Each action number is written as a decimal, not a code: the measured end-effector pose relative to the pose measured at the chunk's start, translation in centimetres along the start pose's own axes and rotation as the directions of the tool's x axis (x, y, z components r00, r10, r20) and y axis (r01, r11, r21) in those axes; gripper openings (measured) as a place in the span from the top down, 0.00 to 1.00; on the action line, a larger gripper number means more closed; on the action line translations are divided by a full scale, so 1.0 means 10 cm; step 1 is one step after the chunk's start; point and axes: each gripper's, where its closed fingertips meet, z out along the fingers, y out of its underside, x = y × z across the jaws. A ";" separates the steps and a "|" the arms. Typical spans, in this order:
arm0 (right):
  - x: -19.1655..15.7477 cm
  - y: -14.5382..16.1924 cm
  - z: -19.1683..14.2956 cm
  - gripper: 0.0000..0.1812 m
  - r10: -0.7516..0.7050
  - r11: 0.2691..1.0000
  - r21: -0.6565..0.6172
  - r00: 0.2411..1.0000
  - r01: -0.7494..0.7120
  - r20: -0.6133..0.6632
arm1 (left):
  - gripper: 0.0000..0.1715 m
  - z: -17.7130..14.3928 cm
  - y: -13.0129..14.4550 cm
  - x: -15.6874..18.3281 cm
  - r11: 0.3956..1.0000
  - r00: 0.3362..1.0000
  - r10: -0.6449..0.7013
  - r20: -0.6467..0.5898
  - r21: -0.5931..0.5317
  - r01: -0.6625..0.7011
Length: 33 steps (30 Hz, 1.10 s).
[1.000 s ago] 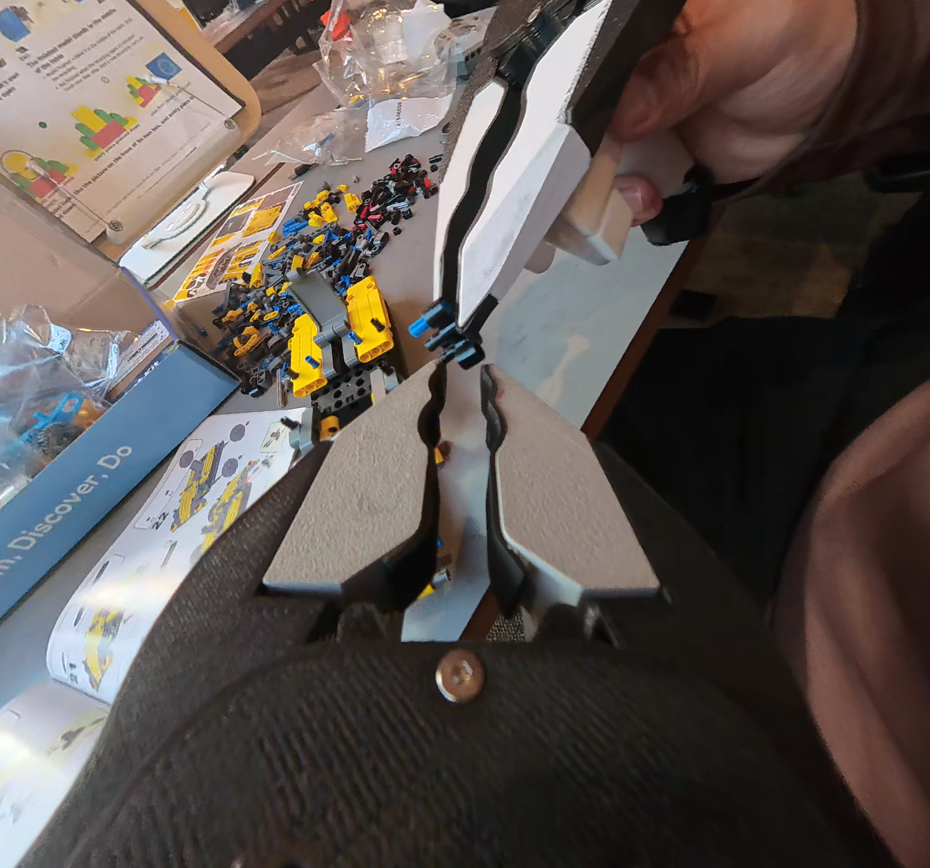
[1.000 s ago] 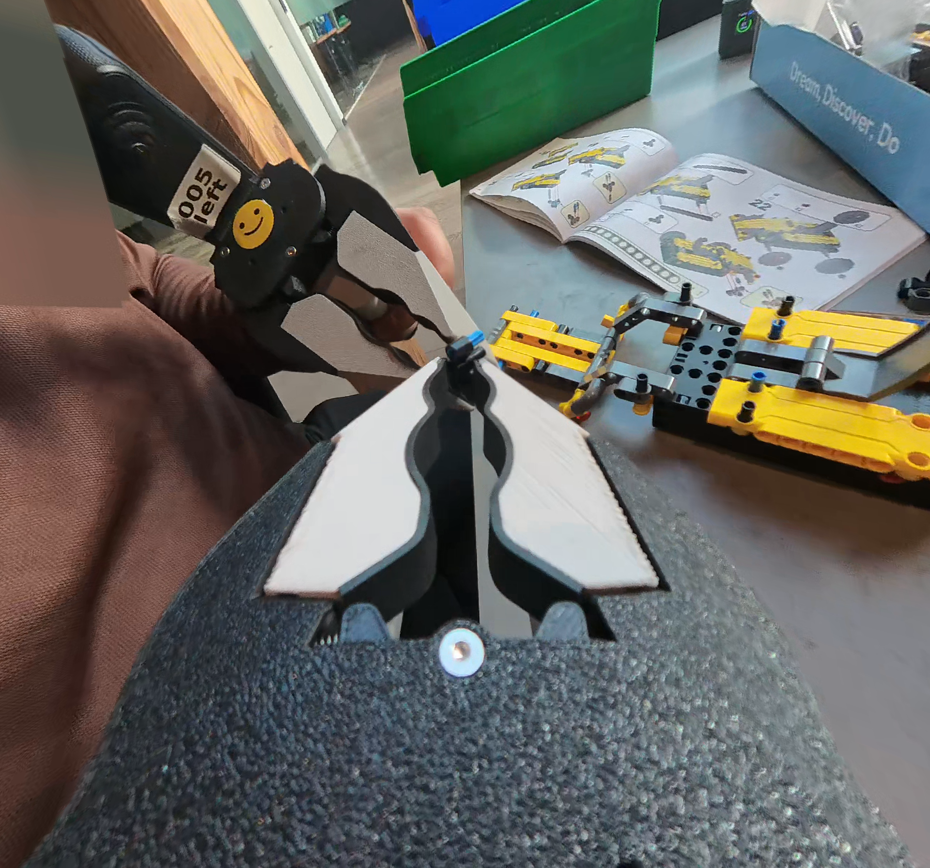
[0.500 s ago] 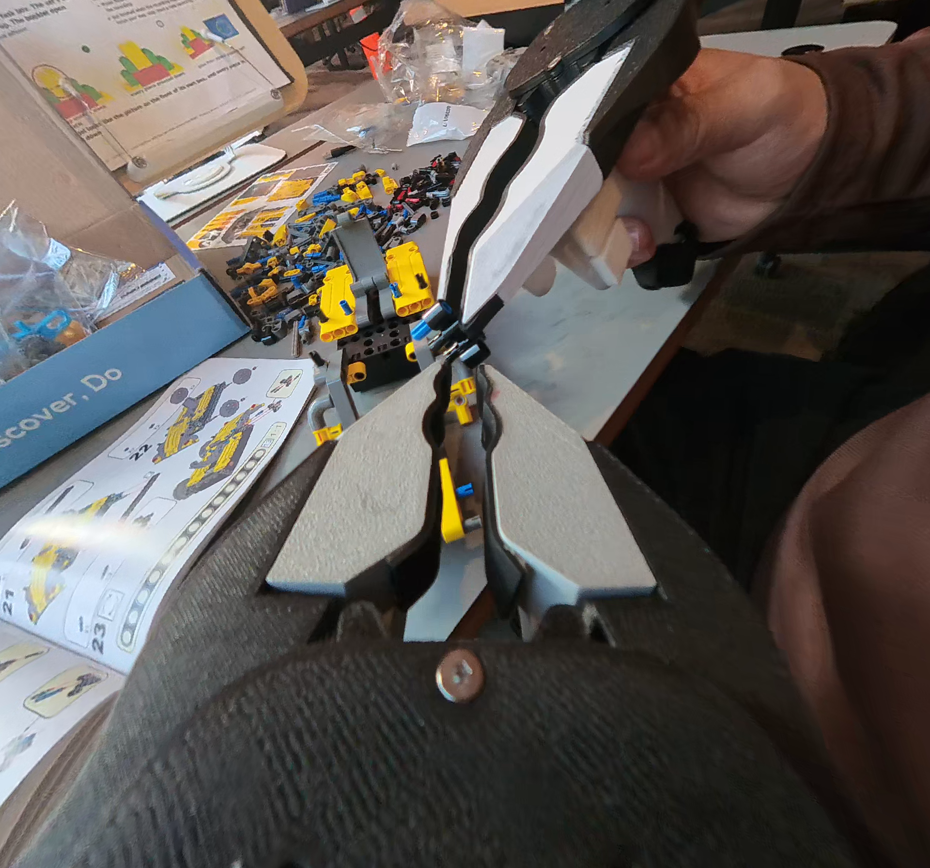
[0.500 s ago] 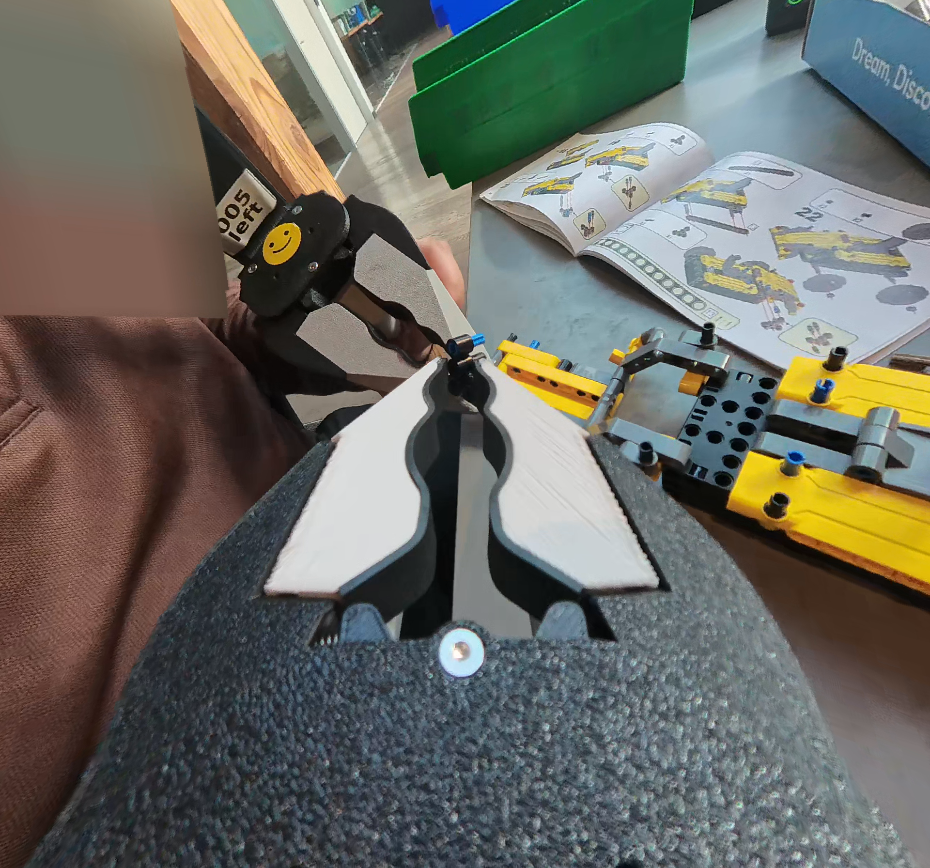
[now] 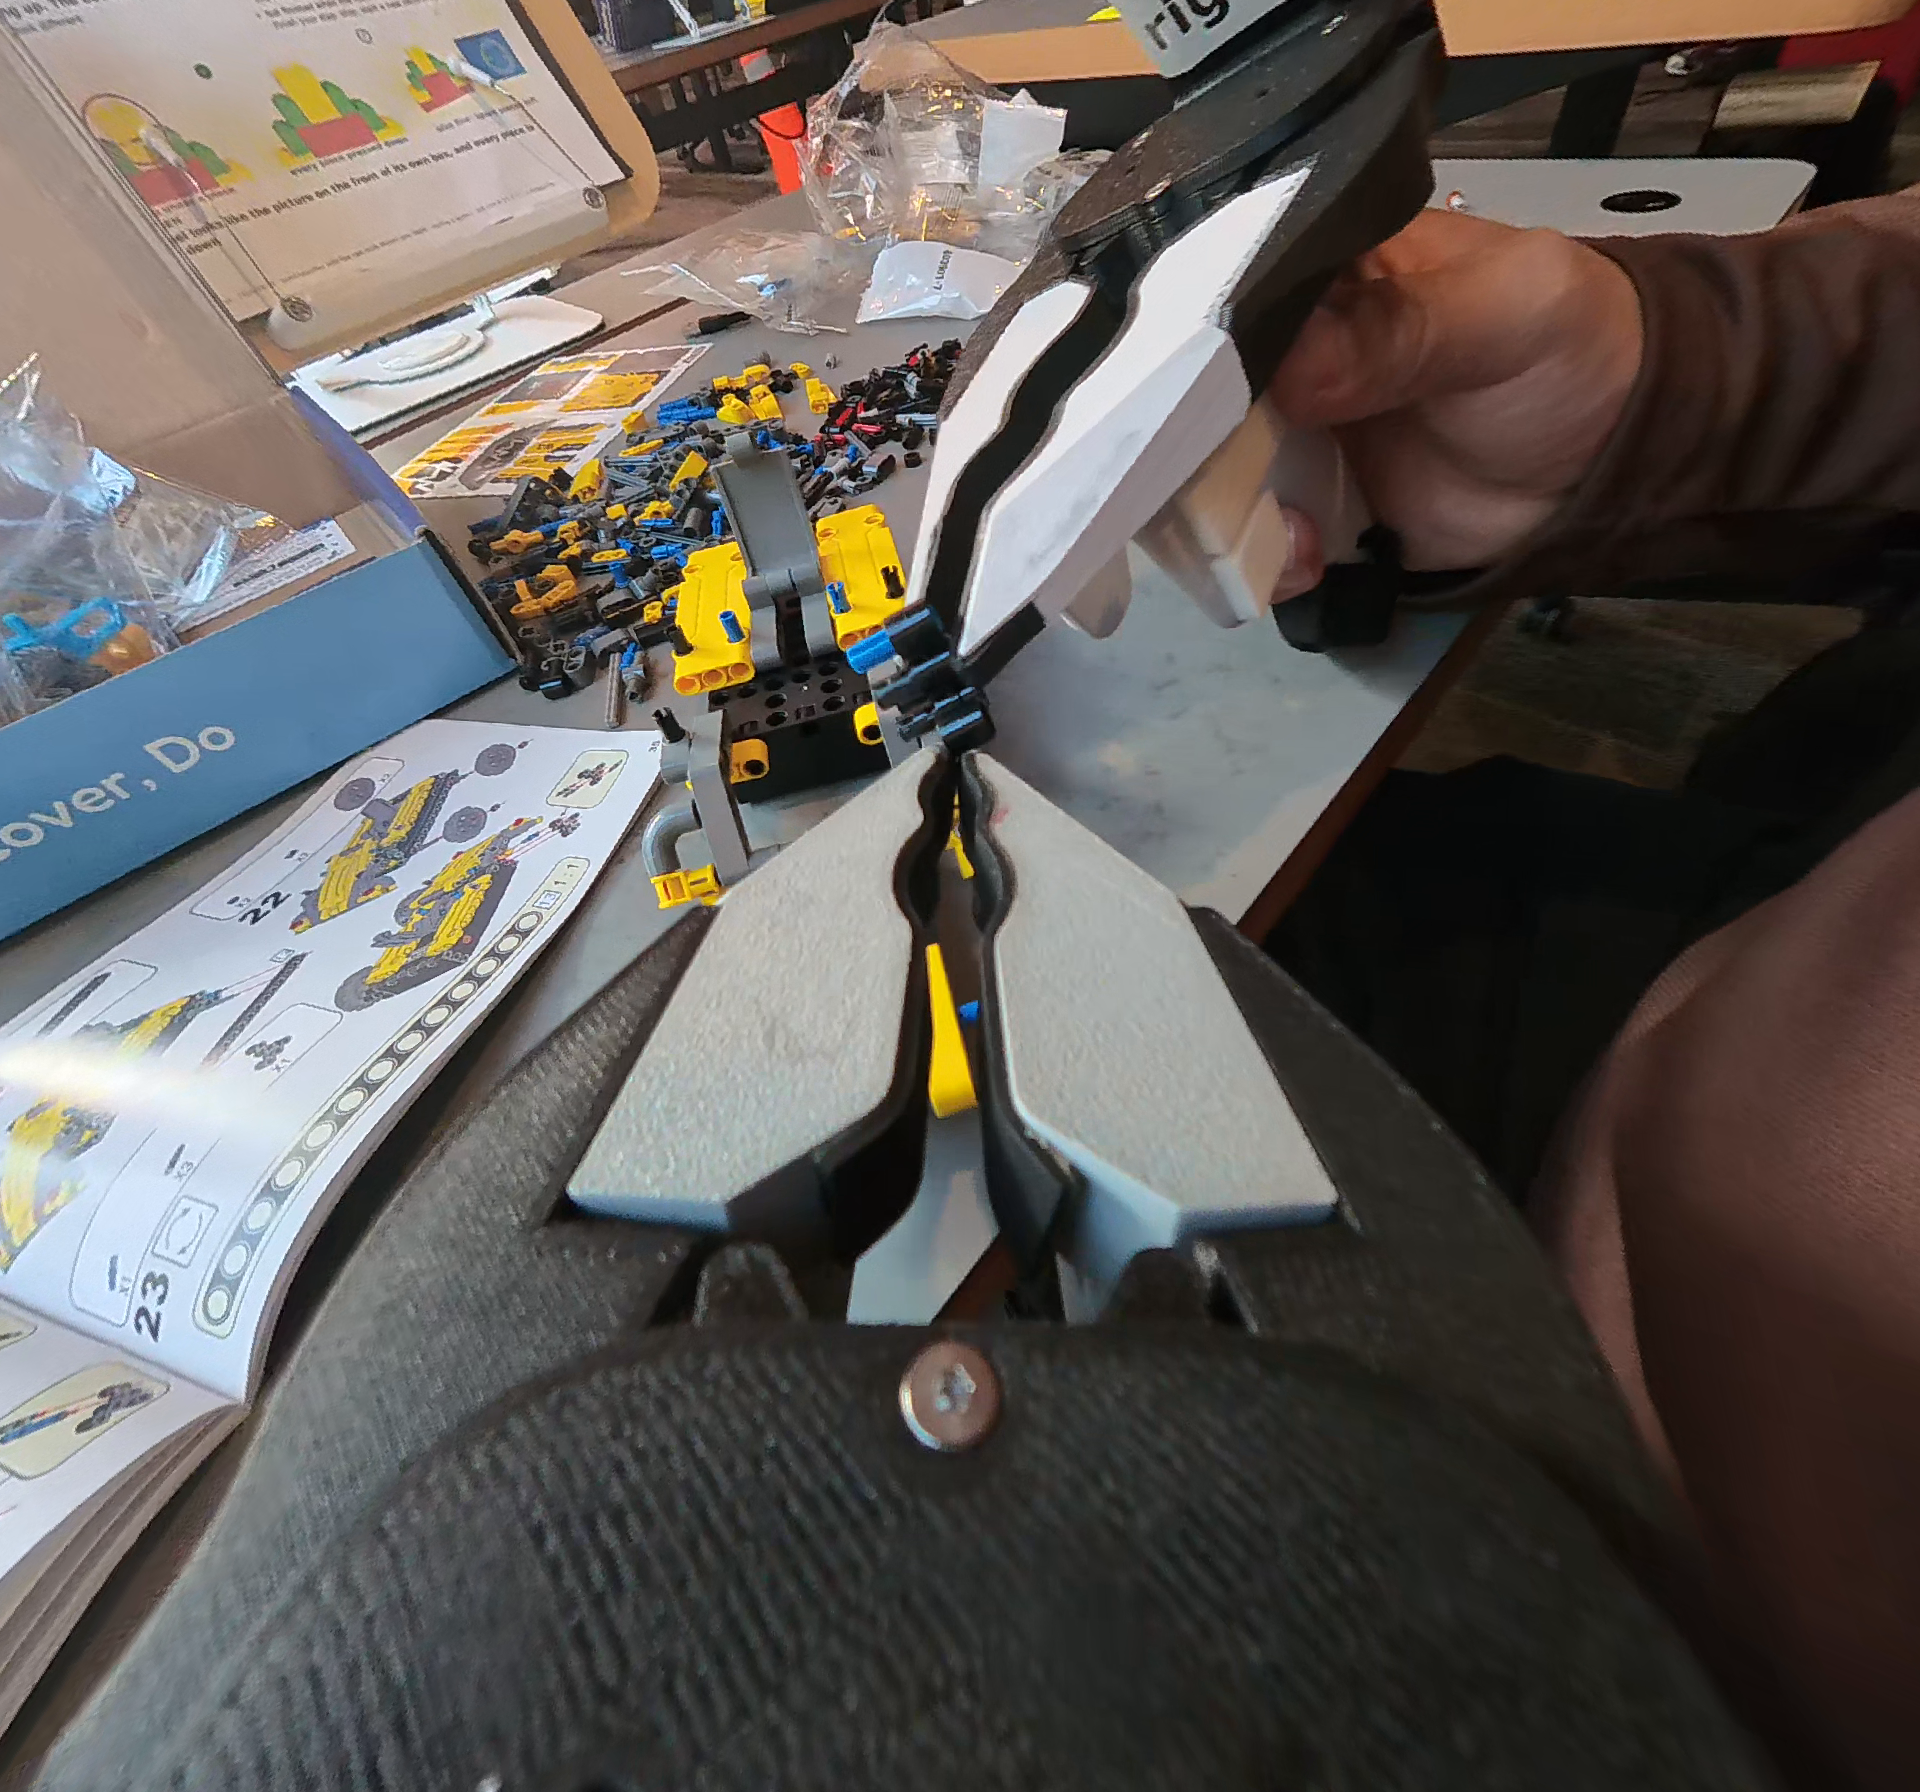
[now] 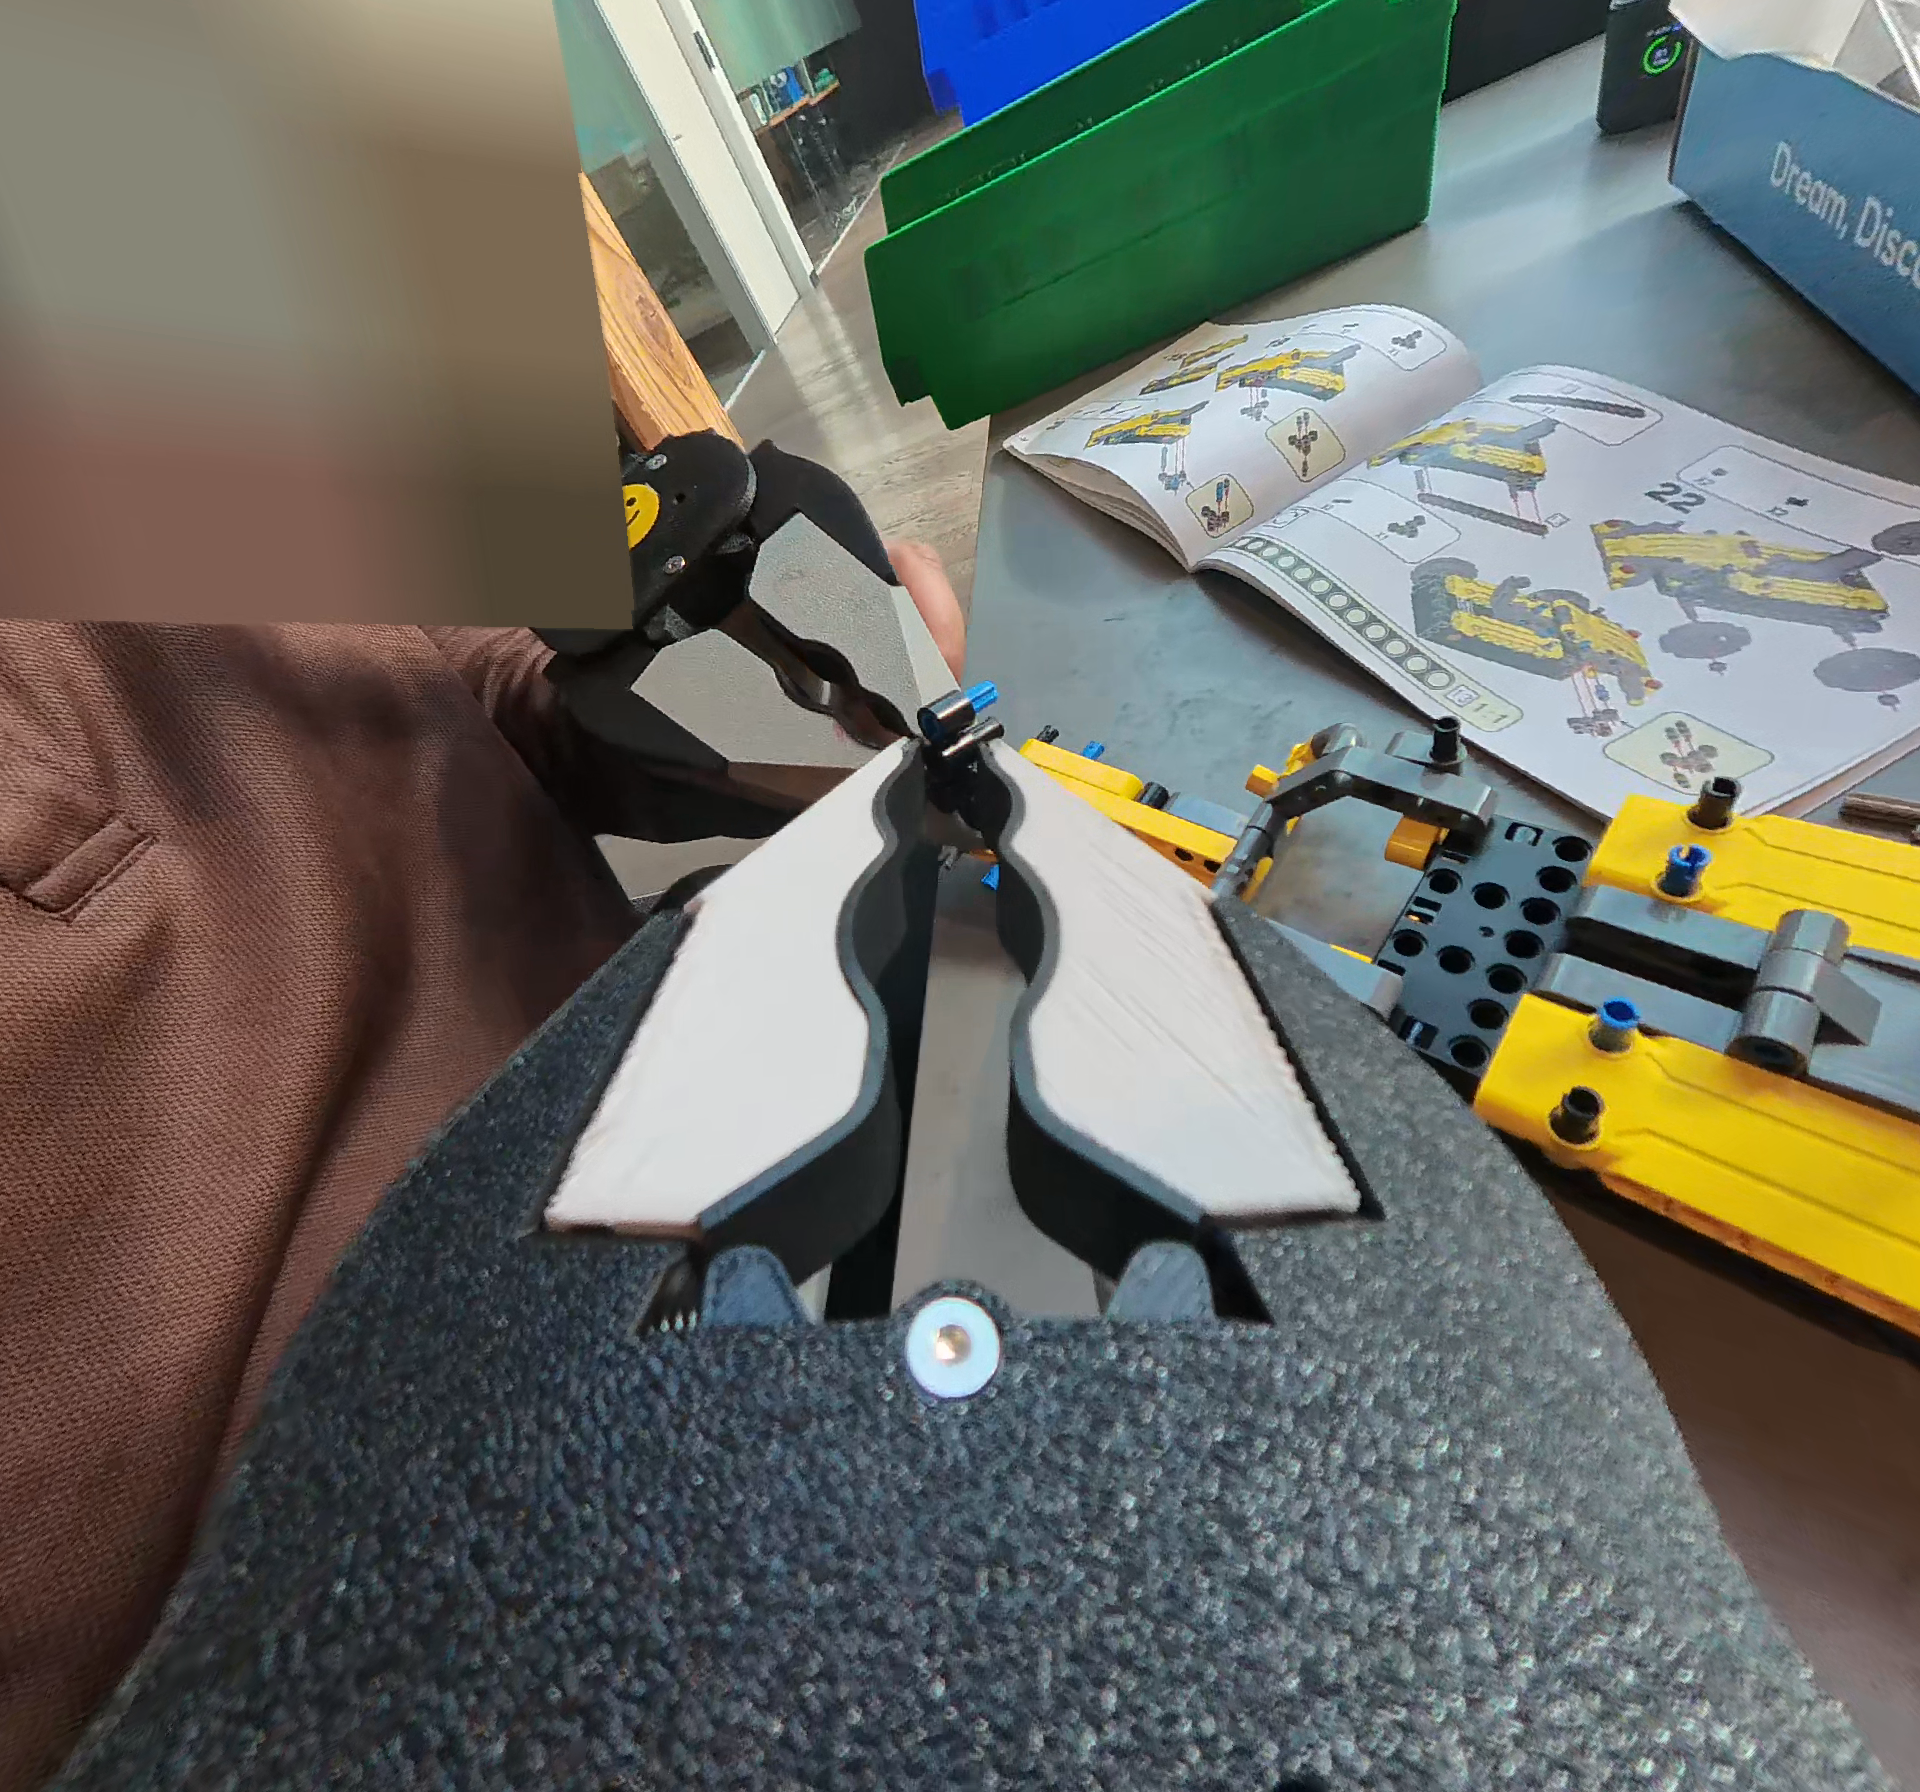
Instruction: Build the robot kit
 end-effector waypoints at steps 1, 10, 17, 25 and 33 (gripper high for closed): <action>0.00 0.00 0.00 0.97 -0.002 1.000 -0.001 1.000 0.002 -0.002 | 1.00 0.00 0.00 0.00 1.000 1.000 -0.009 -0.005 0.002 0.009; -0.01 -0.03 0.01 0.97 -0.011 1.000 0.027 1.000 0.010 0.019 | 1.00 0.00 -0.02 0.00 0.999 1.000 -0.014 -0.009 0.031 0.014; -0.02 -0.04 0.02 0.97 -0.017 0.999 0.036 1.000 0.016 0.020 | 1.00 -0.01 -0.03 -0.01 0.999 1.000 -0.016 -0.009 0.041 0.017; -0.01 -0.04 0.03 0.97 -0.011 0.999 0.039 1.000 0.010 0.023 | 1.00 -0.01 -0.02 -0.02 0.999 1.000 -0.018 -0.012 0.050 0.018; -0.01 -0.05 0.04 0.97 -0.008 0.999 0.038 0.999 0.006 0.031 | 1.00 -0.01 -0.01 -0.03 0.998 0.999 -0.030 -0.016 0.059 0.031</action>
